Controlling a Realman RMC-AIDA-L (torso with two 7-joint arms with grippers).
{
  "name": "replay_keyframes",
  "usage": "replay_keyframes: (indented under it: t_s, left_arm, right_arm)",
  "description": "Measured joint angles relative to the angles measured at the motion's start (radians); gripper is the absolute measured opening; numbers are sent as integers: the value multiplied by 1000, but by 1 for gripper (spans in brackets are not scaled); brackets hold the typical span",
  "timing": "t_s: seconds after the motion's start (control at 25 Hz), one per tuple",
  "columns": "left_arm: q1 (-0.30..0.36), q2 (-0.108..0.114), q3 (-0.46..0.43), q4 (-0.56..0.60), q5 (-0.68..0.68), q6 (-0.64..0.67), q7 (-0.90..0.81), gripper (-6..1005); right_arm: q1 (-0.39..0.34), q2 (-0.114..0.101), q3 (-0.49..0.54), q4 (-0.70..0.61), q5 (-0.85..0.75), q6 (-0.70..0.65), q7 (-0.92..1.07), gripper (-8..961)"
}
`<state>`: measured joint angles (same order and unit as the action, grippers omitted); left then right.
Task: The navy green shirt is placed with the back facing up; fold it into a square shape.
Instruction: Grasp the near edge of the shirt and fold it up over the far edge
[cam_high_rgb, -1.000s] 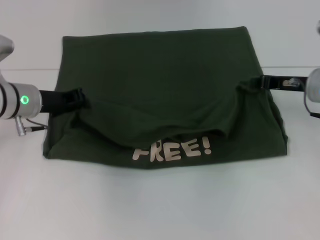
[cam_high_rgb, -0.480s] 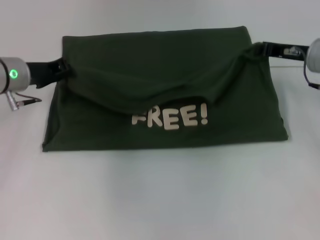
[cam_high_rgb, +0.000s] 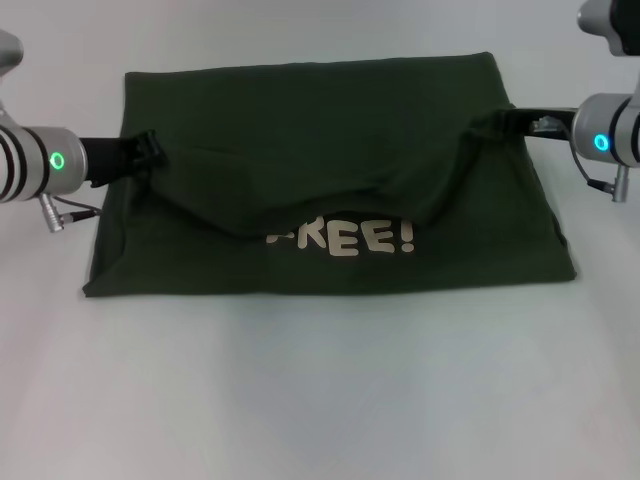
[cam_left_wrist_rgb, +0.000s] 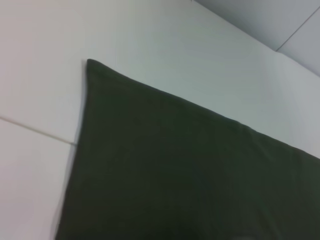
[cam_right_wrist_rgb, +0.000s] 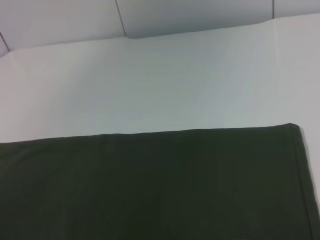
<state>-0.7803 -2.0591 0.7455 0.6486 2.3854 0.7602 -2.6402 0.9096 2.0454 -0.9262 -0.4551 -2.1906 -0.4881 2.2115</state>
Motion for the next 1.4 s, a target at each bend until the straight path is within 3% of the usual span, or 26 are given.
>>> replay_keyframes:
  t_s: [0.24,0.36,0.68,0.92,1.08,1.2,1.32,1.4]
  left_arm:
    - [55,-45,-9,107,-3,-15,-21,27]
    - [80,-57,-9,148,-8,-15,-33,27]
    - [67,-61,11,133,-4,-12,-16,27]
    - [44,-59,17,133,-8,41,55,67]
    - [121,-68,-42,232,-109,134,76,200]
    - [227,-75,-64,282,-321,230,159,293]
    - [290,-60,-88,245,-439,325,213,387]
    - [310,-54,-158,209,-451,413,268,449]
  right_arm:
    - [5,2,0,-15,4,-2,4,36]
    - [6,3,2,-31,5,-11,4,37]
    - [35,8,-6,-4,-14,26,2,40]
    - [53,-15,-7,14,-131,-9,125,42]
    - [-52,-34,34,-177,-84,-228,201,152]
    - [-170,-44,100,-317,62,-446,177,261]
    - [-259,-72,140,-335,193,-628,148,407]
    - [-300,-80,158,-321,246,-717,124,504]
